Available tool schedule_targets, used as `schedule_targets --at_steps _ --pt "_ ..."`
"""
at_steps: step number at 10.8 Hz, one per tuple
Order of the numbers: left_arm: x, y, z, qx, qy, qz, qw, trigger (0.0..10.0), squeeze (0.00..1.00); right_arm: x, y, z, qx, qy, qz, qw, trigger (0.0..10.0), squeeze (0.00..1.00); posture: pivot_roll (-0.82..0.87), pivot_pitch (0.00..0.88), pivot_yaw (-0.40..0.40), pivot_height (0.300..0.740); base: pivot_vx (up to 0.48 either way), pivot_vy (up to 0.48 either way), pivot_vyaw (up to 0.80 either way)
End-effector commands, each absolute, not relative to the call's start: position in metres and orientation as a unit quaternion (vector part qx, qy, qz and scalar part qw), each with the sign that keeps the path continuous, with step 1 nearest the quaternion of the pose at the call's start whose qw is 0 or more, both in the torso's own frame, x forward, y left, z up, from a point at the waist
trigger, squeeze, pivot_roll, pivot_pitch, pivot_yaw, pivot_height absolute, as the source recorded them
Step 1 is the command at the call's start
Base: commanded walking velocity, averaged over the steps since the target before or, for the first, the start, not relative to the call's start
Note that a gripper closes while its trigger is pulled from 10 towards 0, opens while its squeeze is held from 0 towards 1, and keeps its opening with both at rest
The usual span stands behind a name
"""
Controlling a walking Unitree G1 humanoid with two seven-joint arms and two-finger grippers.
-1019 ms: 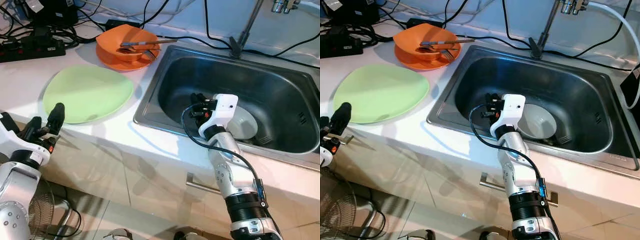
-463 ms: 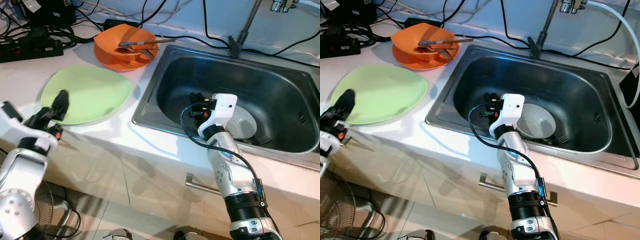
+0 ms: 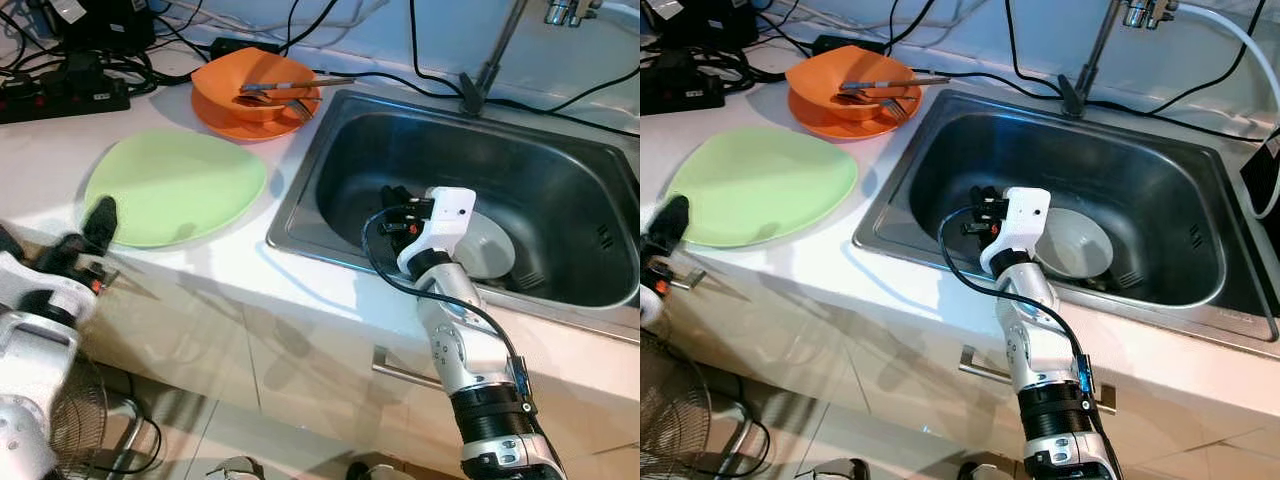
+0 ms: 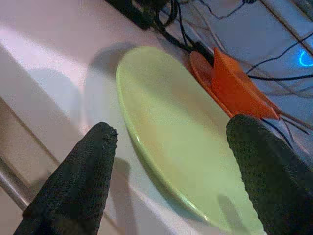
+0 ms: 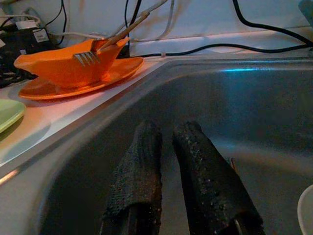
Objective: Kitchen organization
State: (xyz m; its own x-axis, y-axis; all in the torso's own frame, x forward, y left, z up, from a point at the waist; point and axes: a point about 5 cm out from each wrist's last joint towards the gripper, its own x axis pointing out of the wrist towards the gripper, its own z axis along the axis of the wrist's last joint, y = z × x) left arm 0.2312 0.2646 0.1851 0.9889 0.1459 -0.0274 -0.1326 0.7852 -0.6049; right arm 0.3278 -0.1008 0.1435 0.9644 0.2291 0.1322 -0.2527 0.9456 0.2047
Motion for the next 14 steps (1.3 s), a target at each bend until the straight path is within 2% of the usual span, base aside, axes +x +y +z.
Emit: schedule_targets --at_steps 1,5,14 --pt "0.230 0.256 0.185 -0.324 0.000 0.064 0.944 10.0 0.00 0.327 -0.105 0.128 0.114 -0.016 0.115 0.987 10.0 0.00 0.14 0.109 -0.049 0.740 0.000 0.000 0.00" --pt "0.237 0.248 0.182 -0.368 0.014 0.062 0.928 10.0 0.00 0.327 -0.105 0.128 0.112 -0.016 0.115 0.987 10.0 0.00 0.13 0.110 -0.046 0.740 0.000 0.000 0.00" --pt "0.230 0.240 0.176 -0.384 0.039 0.063 0.920 10.0 0.00 0.326 -0.099 0.126 0.117 -0.009 0.127 0.985 10.0 0.00 0.13 0.111 -0.053 0.740 0.000 0.000 0.00"
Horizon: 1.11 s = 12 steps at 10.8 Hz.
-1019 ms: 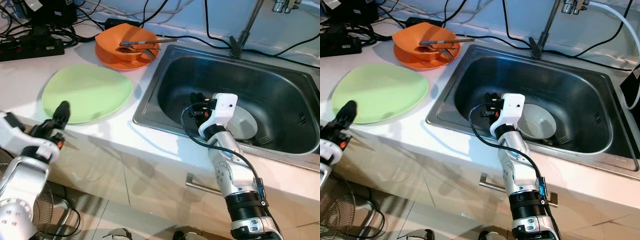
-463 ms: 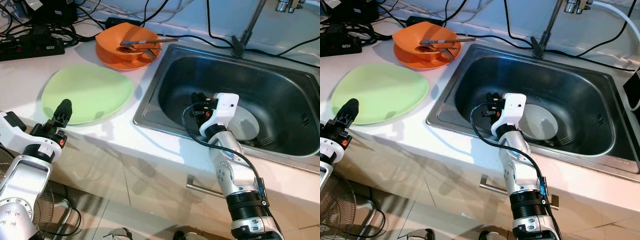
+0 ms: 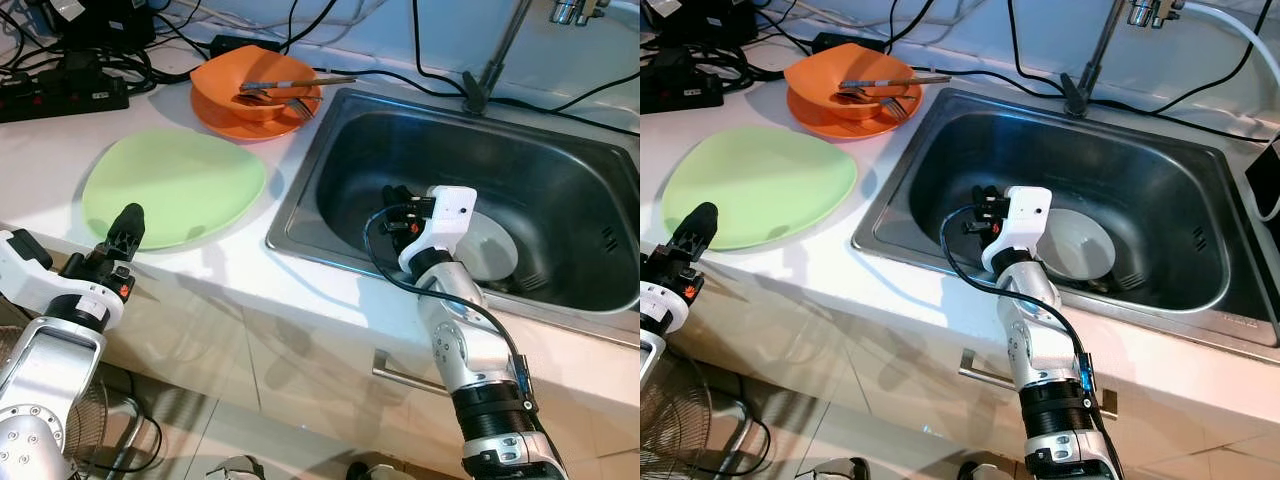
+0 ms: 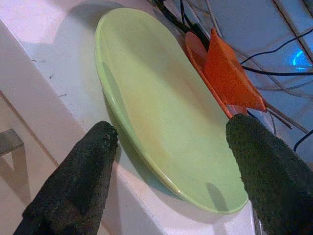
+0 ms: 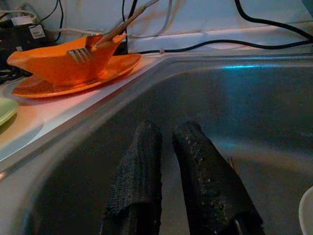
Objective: Kitchen organization
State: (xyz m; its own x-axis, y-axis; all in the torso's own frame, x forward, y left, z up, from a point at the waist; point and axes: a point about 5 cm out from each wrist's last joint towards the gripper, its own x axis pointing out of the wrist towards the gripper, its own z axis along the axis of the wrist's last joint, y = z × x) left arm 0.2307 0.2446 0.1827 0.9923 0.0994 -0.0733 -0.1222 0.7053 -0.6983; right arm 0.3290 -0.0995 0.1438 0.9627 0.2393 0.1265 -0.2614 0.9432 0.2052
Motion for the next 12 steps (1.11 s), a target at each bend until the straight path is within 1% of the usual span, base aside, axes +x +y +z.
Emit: schedule_targets --at_steps 1,8,12 --pt "0.231 0.240 0.176 -0.385 0.040 0.062 0.920 10.0 0.00 0.326 -0.099 0.126 0.118 -0.008 0.127 0.985 10.0 0.00 0.13 0.109 -0.052 0.740 0.000 0.000 0.00" --pt "0.253 0.230 0.184 -0.407 0.044 0.038 0.911 10.0 0.00 0.326 -0.100 0.125 0.114 -0.007 0.128 0.985 10.0 0.00 0.12 0.091 -0.044 0.740 0.000 0.000 0.00" --pt "0.272 0.219 0.200 -0.427 0.023 -0.003 0.904 10.0 0.00 0.326 -0.095 0.125 0.114 -0.007 0.136 0.984 10.0 0.00 0.12 0.067 -0.039 0.740 0.000 0.000 0.00"
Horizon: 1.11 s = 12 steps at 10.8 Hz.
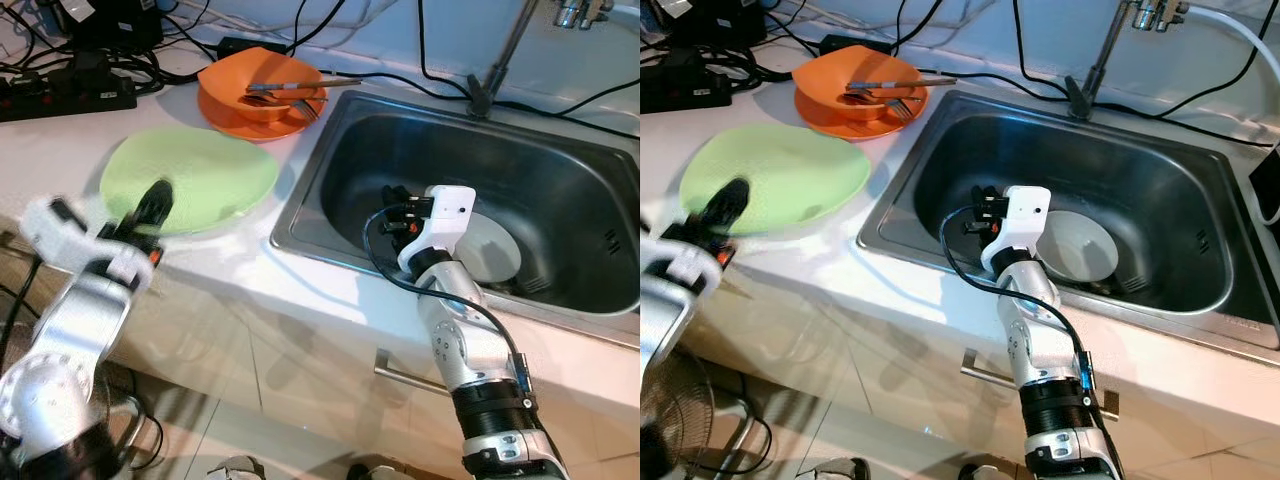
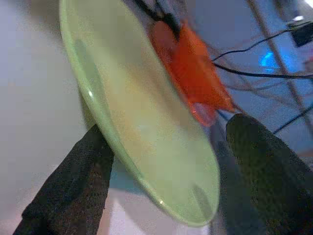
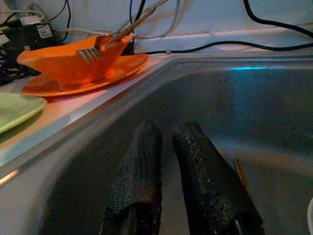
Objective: Kitchen organization
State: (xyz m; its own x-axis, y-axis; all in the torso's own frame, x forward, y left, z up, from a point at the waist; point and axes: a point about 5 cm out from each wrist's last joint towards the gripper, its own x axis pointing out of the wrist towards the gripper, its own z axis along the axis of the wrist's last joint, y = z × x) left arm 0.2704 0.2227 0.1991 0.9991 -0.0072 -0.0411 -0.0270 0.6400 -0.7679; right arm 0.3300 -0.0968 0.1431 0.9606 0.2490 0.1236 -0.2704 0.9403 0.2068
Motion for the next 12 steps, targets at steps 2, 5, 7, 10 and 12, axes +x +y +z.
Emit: schedule_targets --at_steps 2,5,7,10,12 --pt "0.276 0.215 0.204 -0.432 0.024 -0.012 0.901 10.0 0.00 0.326 -0.096 0.126 0.114 -0.009 0.135 0.984 10.0 0.00 0.12 0.061 -0.038 0.740 0.000 0.000 0.00" --pt "0.284 0.205 0.207 -0.418 0.054 -0.020 0.907 10.0 0.00 0.327 -0.094 0.125 0.114 -0.009 0.138 0.984 10.0 0.00 0.12 0.052 -0.036 0.740 0.000 0.000 0.00" --pt "0.289 0.192 0.198 -0.408 0.099 -0.013 0.907 10.0 0.00 0.327 -0.093 0.125 0.114 -0.008 0.141 0.983 10.0 0.00 0.12 0.055 -0.035 0.740 0.000 0.000 0.00" --pt "0.292 0.190 0.189 -0.407 0.125 0.015 0.905 7.1 0.00 0.326 -0.093 0.125 0.114 -0.007 0.139 0.984 10.0 0.00 0.12 0.056 -0.035 0.740 0.000 0.000 0.00" --pt "0.291 0.194 0.187 -0.403 0.126 0.029 0.906 0.0 0.00 0.326 -0.092 0.124 0.114 -0.007 0.140 0.984 10.0 0.00 0.12 0.058 -0.034 0.740 0.000 0.000 0.00"
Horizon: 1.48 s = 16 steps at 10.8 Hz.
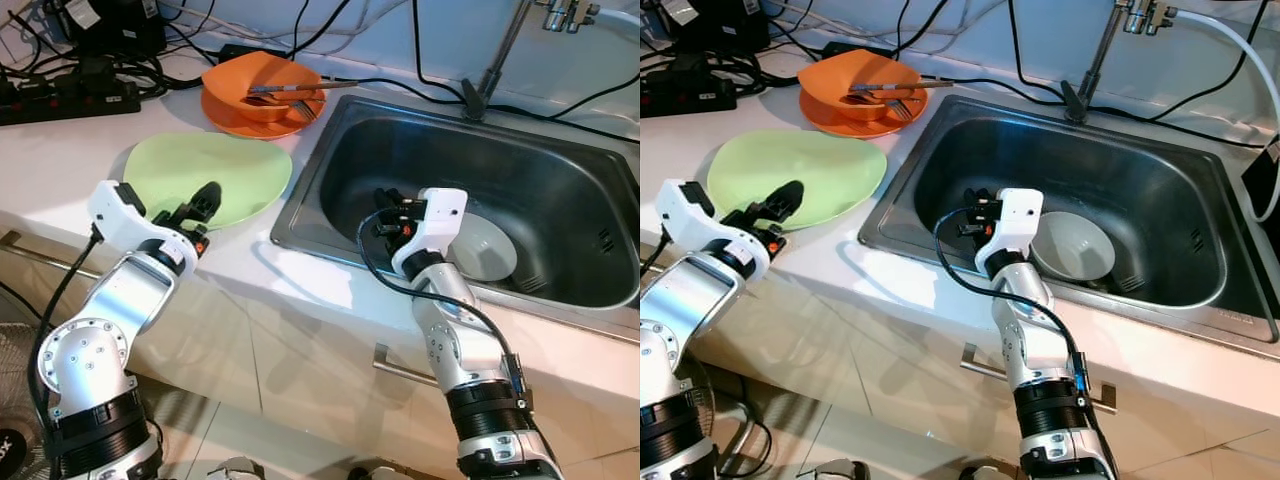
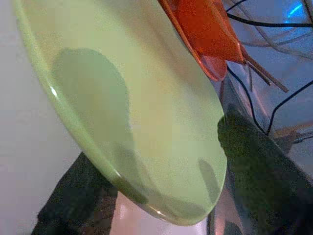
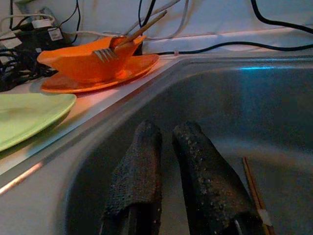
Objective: Kitchen organization
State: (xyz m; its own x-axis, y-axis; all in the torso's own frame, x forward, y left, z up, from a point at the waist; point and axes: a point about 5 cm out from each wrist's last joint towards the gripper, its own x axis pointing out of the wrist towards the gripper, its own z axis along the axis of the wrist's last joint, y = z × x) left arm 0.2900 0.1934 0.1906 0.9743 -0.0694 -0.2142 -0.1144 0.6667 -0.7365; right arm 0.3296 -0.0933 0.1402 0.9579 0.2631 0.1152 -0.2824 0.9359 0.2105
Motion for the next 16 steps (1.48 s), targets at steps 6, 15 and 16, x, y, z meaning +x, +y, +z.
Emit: schedule_targets --at_steps 6,15,16 --pt "0.289 0.195 0.183 -0.409 0.131 0.034 0.902 0.0 0.00 0.326 -0.093 0.124 0.113 -0.005 0.139 0.984 10.0 0.00 0.12 0.078 -0.036 0.740 0.000 0.000 0.00" --pt "0.281 0.192 0.183 -0.426 0.132 0.046 0.894 0.0 0.00 0.327 -0.092 0.125 0.112 -0.003 0.147 0.983 10.0 0.00 0.14 0.098 -0.047 0.740 0.000 0.000 0.00" --pt "0.276 0.194 0.181 -0.430 0.133 0.055 0.891 0.0 0.00 0.328 -0.091 0.125 0.111 -0.003 0.151 0.982 10.0 0.00 0.14 0.100 -0.052 0.740 0.000 0.000 0.00"
